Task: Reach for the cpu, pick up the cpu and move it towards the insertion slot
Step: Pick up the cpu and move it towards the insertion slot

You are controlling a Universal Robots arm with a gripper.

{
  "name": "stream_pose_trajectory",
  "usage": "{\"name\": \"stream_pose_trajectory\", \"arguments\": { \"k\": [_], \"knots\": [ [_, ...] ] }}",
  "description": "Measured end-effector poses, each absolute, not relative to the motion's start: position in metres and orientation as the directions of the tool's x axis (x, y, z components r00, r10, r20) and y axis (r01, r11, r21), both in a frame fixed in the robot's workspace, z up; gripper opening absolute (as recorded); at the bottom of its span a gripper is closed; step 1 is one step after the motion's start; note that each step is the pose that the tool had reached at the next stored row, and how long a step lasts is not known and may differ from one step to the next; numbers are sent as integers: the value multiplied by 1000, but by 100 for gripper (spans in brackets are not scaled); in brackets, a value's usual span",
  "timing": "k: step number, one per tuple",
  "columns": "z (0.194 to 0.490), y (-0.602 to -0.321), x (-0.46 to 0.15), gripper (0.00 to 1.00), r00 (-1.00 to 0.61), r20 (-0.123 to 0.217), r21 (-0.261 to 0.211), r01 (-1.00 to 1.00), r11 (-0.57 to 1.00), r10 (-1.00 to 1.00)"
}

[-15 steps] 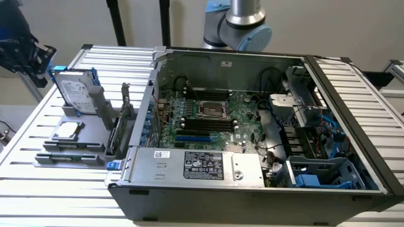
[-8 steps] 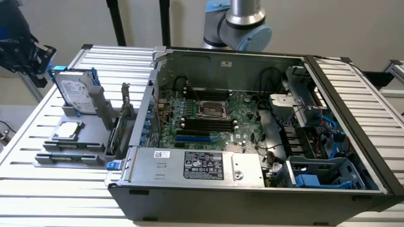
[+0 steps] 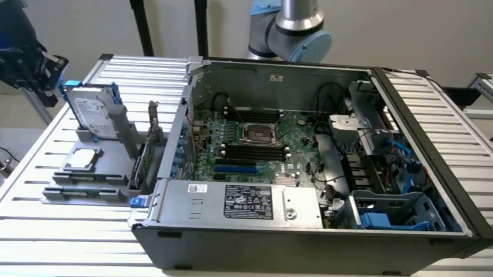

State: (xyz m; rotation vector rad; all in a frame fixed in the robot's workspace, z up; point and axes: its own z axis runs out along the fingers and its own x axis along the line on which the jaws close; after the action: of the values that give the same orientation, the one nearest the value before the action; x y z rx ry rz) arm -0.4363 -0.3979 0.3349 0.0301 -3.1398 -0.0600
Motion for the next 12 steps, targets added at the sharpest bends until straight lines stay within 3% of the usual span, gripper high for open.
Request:
{"name": "stream_pose_trajectory", "arguments": {
  "k": [3, 4, 6, 9, 10, 12],
  "knots": [
    [335, -398, -436, 24, -1000, 1, 38, -19, 999, -19],
    [335, -398, -436, 24, -1000, 1, 38, -19, 999, -19],
    [335, -398, -436, 36, -1000, 1, 38, -19, 999, -19],
    [335, -398, -436, 42, -1000, 1, 38, -19, 999, -19],
    [335, -398, -436, 53, -1000, 1, 38, -19, 999, -19],
    [335, -398, -436, 59, -1000, 1, 38, -19, 999, -19]
  ]
}}
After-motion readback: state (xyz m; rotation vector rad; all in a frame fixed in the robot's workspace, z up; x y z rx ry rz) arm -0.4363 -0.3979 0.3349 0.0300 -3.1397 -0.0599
